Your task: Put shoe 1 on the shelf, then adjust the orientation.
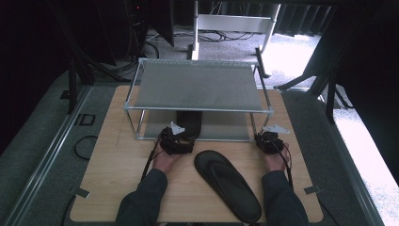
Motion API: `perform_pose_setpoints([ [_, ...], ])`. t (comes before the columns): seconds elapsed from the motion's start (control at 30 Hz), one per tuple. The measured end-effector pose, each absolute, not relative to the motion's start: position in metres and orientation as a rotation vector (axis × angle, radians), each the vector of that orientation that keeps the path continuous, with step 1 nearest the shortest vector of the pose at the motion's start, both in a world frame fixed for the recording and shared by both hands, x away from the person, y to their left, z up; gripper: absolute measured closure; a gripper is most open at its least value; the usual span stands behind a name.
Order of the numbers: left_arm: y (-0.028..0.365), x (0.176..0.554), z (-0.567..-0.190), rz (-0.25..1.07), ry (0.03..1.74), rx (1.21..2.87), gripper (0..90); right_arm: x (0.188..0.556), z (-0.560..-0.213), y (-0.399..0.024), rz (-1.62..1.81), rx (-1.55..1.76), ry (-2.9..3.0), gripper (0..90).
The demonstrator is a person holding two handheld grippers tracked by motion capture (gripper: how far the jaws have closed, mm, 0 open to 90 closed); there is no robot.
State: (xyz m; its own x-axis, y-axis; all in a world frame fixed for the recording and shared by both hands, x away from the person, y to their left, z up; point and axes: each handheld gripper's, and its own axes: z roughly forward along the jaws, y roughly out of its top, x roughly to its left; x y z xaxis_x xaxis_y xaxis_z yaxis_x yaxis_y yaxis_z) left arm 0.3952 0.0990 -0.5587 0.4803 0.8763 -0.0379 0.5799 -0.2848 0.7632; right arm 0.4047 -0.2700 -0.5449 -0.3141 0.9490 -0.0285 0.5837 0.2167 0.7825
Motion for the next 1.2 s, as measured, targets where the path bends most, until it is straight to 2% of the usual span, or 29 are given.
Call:
perform_pose_setpoints([
  [0.23, 0.106, 0.395, -0.559, 0.478, 1.188, 1.999, 15.7, 0.404, -0.544, -0.270, 0.930, 1.409, 1.991, 78.8],
  [0.43, 0.107, 0.397, -0.560, 0.478, 1.195, 1.999, 15.7, 0.398, -0.534, -0.272, 0.937, 1.385, 1.982, 65.8],
  [0.63, 0.108, 0.397, -0.560, 0.471, 1.198, 1.995, 15.8, 0.384, -0.526, -0.281, 0.934, 1.390, 1.966, 58.9],
  [0.87, 0.108, 0.397, -0.560, 0.470, 1.199, 1.991, 15.8, 0.365, -0.533, -0.278, 0.918, 1.365, 2.026, 56.0],
  [1.2, 0.109, 0.397, -0.560, 0.460, 1.192, 1.987, 15.8, 0.338, -0.523, -0.262, 0.995, 1.286, 2.102, 54.6],
])
